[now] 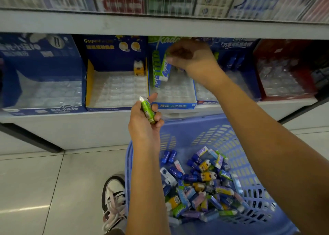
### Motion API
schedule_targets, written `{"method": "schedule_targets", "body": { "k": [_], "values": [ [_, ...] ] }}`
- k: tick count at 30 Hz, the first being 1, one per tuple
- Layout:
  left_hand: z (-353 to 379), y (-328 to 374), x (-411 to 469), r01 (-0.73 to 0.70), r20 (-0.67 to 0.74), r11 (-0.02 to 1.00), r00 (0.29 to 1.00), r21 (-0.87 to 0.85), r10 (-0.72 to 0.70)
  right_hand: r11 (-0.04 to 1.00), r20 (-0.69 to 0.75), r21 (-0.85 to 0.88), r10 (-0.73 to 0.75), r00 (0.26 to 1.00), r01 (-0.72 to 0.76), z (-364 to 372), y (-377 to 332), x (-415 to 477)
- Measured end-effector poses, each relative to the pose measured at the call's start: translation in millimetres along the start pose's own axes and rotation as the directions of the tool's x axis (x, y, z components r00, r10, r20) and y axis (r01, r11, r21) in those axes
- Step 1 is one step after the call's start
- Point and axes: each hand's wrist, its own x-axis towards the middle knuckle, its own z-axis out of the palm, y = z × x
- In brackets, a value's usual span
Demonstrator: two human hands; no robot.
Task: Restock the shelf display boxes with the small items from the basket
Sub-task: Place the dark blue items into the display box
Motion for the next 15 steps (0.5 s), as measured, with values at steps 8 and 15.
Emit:
{"method": "schedule_targets", "body": {
  "k": [8, 15],
  "values": [
    [-12, 13, -1, -0.113, -0.074, 0.992, 0.991, -0.062, 0.108, 0.997, -0.016, -0.058, 0.044, 0.999, -0.045, 30, 14, -16],
    [-13, 15, 1, -0.152, -0.117, 0.988, 0.982, -0.013, 0.149, 0.983, 0.0, -0.174, -0.055, 0.998, 0.054, 40, 21, -24]
  ]
}}
